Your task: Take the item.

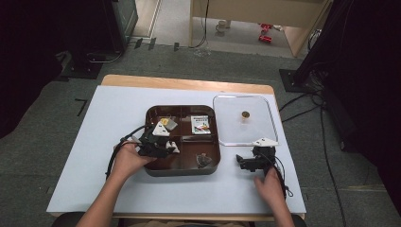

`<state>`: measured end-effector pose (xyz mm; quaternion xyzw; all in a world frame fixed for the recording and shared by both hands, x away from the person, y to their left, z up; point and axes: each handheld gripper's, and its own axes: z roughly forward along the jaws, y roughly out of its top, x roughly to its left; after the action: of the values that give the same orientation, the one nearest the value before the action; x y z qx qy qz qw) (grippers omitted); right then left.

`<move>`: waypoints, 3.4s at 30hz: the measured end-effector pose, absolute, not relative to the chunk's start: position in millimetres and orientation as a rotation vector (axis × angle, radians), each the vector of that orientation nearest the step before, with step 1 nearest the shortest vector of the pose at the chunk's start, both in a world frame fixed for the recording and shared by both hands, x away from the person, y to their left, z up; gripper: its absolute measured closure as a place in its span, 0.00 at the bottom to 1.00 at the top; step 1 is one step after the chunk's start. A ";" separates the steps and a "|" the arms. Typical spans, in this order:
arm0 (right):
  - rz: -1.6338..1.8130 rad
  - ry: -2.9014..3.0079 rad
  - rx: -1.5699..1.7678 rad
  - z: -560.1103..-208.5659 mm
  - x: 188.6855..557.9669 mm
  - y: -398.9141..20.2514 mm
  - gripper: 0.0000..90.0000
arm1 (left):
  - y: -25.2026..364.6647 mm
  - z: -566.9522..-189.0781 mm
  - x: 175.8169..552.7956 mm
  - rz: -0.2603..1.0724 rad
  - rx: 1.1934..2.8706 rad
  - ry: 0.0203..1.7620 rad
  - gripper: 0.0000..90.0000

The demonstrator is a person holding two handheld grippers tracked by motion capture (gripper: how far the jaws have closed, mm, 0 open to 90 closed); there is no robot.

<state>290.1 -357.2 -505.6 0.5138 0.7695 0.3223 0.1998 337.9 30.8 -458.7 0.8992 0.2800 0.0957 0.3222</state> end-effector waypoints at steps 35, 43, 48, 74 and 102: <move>0.901 2.152 1.436 -505.6 290.1 -357.2 0.00 | 30.7 -458.9 337.9 0.138 2.357 0.793 0.92; 0.902 2.150 1.438 -505.6 290.1 -357.1 0.00 | 30.5 -457.5 337.2 0.126 2.353 0.820 0.96; 0.902 2.151 1.438 -505.6 290.1 -357.1 0.00 | 30.5 -455.4 336.8 0.124 2.344 0.835 0.97; 0.902 2.151 1.437 -505.6 290.2 -357.2 0.00 | 50.6 -431.2 334.6 0.148 2.241 0.863 0.97; 0.903 2.152 1.437 -505.7 290.4 -357.3 0.00 | 96.3 -401.3 323.3 0.220 2.099 0.950 0.97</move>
<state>290.4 -357.3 -505.7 0.5140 0.7693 0.3230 0.1991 323.3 96.3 -401.3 0.8305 0.3758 0.0869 0.4019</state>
